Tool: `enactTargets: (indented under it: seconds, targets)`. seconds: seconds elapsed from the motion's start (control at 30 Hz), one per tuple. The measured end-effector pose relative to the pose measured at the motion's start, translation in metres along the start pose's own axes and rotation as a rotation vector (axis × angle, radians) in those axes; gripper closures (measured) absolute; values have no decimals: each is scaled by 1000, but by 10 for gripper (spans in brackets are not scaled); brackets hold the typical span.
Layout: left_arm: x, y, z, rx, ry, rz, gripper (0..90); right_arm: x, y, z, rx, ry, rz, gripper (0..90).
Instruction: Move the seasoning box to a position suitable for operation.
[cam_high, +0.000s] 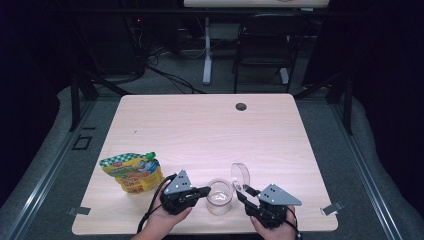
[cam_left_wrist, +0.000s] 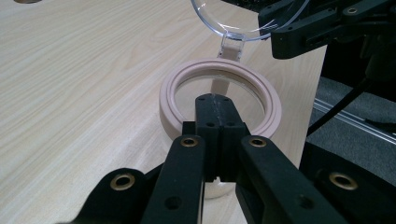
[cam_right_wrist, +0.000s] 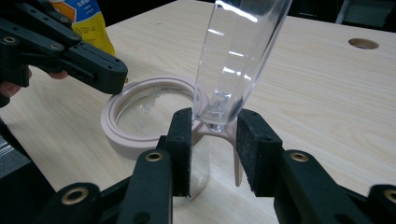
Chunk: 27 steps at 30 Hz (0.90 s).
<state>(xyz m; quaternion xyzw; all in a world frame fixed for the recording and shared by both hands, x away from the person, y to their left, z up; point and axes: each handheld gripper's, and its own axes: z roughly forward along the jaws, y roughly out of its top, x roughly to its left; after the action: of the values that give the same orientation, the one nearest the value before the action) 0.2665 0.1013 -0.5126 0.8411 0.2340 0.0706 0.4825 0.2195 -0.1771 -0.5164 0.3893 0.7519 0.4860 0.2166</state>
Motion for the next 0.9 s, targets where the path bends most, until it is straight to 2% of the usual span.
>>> enactTargets:
  seconds: [0.07,0.1,0.23,0.4,0.57,0.73,0.9]
  targets:
    - [0,0,0,5,3,1,900,-2,-1,1,7,8,1,658]
    - [0,0,0,3,2,0,900,-4,-4,4,33,7,14,656]
    - [0,-1,0,-2,-2,-1,900,-8,-7,10,73,6,23,657]
    - [0,-1,0,-8,-2,-1,900,-11,-12,17,105,-1,24,662]
    - [0,-1,0,-11,0,2,900,-13,-15,24,124,-9,21,677]
    - [0,-2,-3,0,30,8,868,-16,-15,29,140,-15,30,721]
    - [3,-4,-10,-6,51,-5,856,-17,-14,34,131,-9,42,785]
